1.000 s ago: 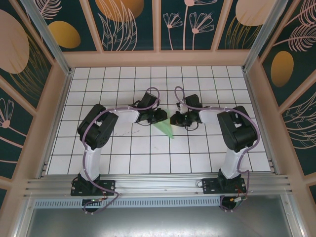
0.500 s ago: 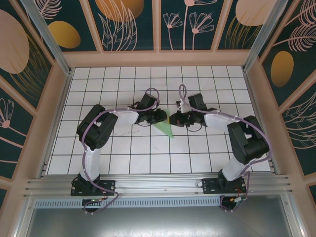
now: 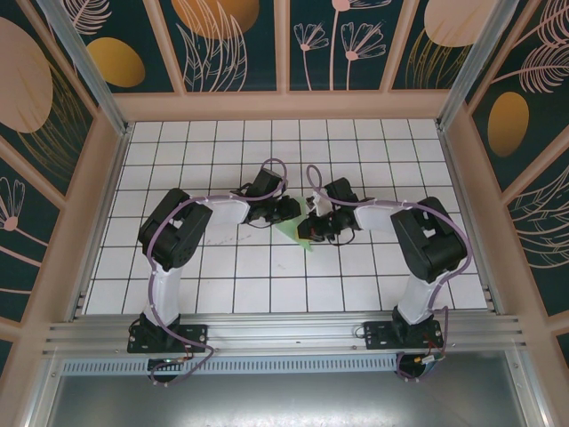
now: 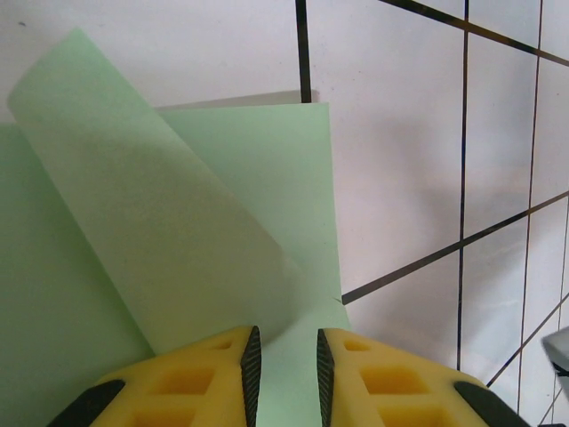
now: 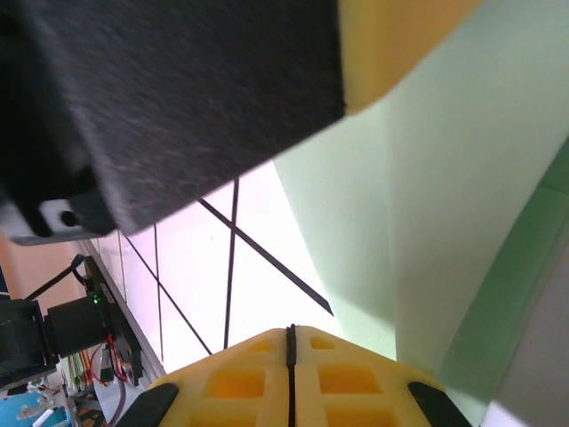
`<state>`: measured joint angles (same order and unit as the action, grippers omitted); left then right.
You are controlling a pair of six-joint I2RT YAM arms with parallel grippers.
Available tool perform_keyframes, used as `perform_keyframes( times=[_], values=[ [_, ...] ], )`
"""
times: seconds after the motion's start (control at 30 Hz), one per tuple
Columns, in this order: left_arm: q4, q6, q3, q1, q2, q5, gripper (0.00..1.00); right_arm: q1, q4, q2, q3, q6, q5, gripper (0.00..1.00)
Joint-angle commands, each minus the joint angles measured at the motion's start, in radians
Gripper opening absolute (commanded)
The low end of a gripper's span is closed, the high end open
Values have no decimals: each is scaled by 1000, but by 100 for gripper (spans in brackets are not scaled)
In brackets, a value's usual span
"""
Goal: Fold a paper plane with a square sheet of paper (fold left side to right side)
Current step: Fourth fold the wing at the center of the table.
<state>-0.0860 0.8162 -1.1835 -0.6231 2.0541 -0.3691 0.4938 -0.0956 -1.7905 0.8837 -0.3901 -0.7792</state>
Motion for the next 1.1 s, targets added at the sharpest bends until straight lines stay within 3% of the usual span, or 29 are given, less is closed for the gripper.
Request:
perform_keyframes(
  times=[0.0, 0.47, 1.07],
  values=[
    [141, -4, 42, 1, 26, 41, 26, 0, -48, -18, 12, 37, 7, 9],
    [150, -11, 39, 1, 23, 45, 26, -1, -79, -24, -11, 52, 70, 9],
    [174, -21, 19, 1, 27, 55, 26, 3, -87, -38, -32, 57, 64, 9]
  ],
)
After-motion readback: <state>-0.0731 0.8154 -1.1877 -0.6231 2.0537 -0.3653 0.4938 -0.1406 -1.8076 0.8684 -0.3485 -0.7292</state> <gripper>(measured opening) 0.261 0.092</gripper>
